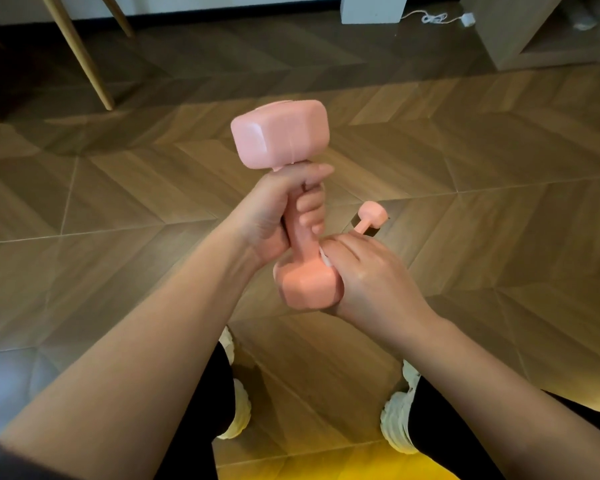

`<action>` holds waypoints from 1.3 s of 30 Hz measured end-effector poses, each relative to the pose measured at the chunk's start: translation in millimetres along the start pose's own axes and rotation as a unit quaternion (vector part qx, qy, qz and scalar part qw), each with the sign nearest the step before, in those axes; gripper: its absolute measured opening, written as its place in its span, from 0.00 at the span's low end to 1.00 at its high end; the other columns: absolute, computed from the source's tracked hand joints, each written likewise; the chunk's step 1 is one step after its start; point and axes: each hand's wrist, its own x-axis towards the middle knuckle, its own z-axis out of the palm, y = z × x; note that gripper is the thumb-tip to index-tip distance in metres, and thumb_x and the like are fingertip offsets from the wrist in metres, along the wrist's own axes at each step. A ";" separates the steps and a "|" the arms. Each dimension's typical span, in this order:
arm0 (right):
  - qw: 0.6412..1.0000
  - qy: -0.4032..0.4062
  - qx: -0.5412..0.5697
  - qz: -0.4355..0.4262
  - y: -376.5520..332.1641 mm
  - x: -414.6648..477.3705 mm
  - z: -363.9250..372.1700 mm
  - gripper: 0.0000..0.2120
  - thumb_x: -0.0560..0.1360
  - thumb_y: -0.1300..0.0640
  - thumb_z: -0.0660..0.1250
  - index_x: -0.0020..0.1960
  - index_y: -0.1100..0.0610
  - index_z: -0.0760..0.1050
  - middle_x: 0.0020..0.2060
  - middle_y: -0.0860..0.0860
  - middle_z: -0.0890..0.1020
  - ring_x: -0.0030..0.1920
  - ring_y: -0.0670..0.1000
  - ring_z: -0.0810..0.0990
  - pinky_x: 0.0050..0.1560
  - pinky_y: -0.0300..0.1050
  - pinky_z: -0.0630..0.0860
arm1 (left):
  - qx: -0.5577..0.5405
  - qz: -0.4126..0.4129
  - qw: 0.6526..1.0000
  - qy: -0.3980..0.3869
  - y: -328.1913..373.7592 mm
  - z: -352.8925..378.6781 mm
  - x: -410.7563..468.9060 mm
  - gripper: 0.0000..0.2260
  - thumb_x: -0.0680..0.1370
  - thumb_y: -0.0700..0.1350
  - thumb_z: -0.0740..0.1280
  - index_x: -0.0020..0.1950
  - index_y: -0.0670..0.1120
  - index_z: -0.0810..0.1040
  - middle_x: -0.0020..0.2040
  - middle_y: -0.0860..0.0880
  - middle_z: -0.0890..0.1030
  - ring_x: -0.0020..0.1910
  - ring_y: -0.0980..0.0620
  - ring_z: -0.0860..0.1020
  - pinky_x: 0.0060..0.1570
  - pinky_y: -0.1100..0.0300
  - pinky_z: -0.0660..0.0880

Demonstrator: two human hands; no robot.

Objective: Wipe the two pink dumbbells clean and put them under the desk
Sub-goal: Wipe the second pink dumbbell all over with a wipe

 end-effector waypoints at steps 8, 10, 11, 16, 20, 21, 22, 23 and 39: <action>0.999 0.014 0.019 0.042 7.2 3.2 -8.1 0.19 0.60 0.56 0.80 0.47 0.61 0.78 0.40 0.54 0.81 0.39 0.58 0.80 0.41 0.42 0.65 | 0.065 -0.015 0.989 0.129 -14.6 3.3 8.5 0.12 0.75 0.43 0.72 0.53 0.46 0.70 0.38 0.49 0.72 0.33 0.54 0.72 0.37 0.57 0.74; 0.999 0.014 0.016 0.034 4.5 3.2 -8.7 0.21 0.59 0.57 0.82 0.47 0.61 0.78 0.40 0.54 0.81 0.39 0.58 0.80 0.41 0.42 0.65 | 0.043 -0.026 0.987 0.151 -14.6 4.1 8.6 0.10 0.76 0.42 0.71 0.49 0.47 0.70 0.36 0.49 0.71 0.31 0.53 0.71 0.34 0.58 0.72; 0.999 0.014 0.016 0.030 1.9 2.8 -8.2 0.22 0.58 0.57 0.83 0.46 0.61 0.78 0.40 0.54 0.81 0.39 0.57 0.80 0.41 0.41 0.64 | 0.037 -0.029 0.987 0.152 -13.9 4.2 8.5 0.09 0.76 0.42 0.71 0.47 0.47 0.71 0.34 0.49 0.71 0.30 0.53 0.70 0.32 0.58 0.71; 0.999 0.007 0.033 0.021 -1.8 2.6 -3.9 0.19 0.59 0.59 0.80 0.45 0.62 0.77 0.38 0.55 0.80 0.38 0.58 0.79 0.40 0.46 0.70 | 0.002 -0.044 0.995 0.086 -6.5 7.3 4.2 0.17 0.76 0.45 0.67 0.30 0.50 0.66 0.22 0.52 0.61 0.22 0.53 0.60 0.28 0.60 0.62; 0.992 -0.059 0.106 0.035 -0.7 3.6 -11.9 0.22 0.61 0.53 0.77 0.50 0.62 0.78 0.43 0.55 0.82 0.43 0.60 0.81 0.42 0.53 0.77 | -0.044 -0.049 0.998 0.005 0.1 6.9 -3.7 0.16 0.69 0.44 0.65 0.25 0.49 0.61 0.19 0.52 0.59 0.20 0.53 0.57 0.26 0.61 0.60; 0.986 -0.079 0.134 0.054 -1.7 5.4 -14.4 0.22 0.62 0.52 0.77 0.51 0.61 0.77 0.45 0.54 0.82 0.45 0.57 0.81 0.44 0.54 0.77 | -0.050 -0.049 0.998 0.005 0.5 6.3 -4.4 0.15 0.68 0.44 0.65 0.25 0.49 0.61 0.20 0.52 0.59 0.19 0.53 0.58 0.26 0.61 0.60; 0.979 -0.100 0.162 0.078 -2.7 6.7 -16.3 0.22 0.63 0.51 0.77 0.52 0.58 0.77 0.45 0.51 0.81 0.45 0.54 0.79 0.45 0.54 0.76 | -0.050 -0.050 0.997 0.015 0.3 5.6 -4.2 0.15 0.68 0.44 0.65 0.25 0.50 0.62 0.20 0.52 0.59 0.19 0.53 0.58 0.26 0.61 0.60; 0.971 -0.112 0.185 0.101 -4.4 7.5 -16.8 0.20 0.64 0.51 0.77 0.52 0.56 0.76 0.44 0.47 0.80 0.44 0.49 0.77 0.45 0.51 0.73 | -0.045 -0.052 0.997 0.032 -0.2 4.6 -3.4 0.16 0.70 0.43 0.64 0.25 0.50 0.62 0.20 0.52 0.59 0.20 0.53 0.58 0.26 0.61 0.61; 0.763 0.035 0.468 0.445 30.3 12.9 -45.1 0.10 0.73 0.63 0.66 0.47 0.71 0.77 0.51 0.70 0.79 0.47 0.65 0.82 0.58 0.67 0.76 | 0.227 -0.056 0.952 0.197 -24.6 -18.0 -17.4 0.14 0.73 0.40 0.69 0.31 0.46 0.69 0.23 0.49 0.68 0.22 0.52 0.64 0.26 0.61 0.58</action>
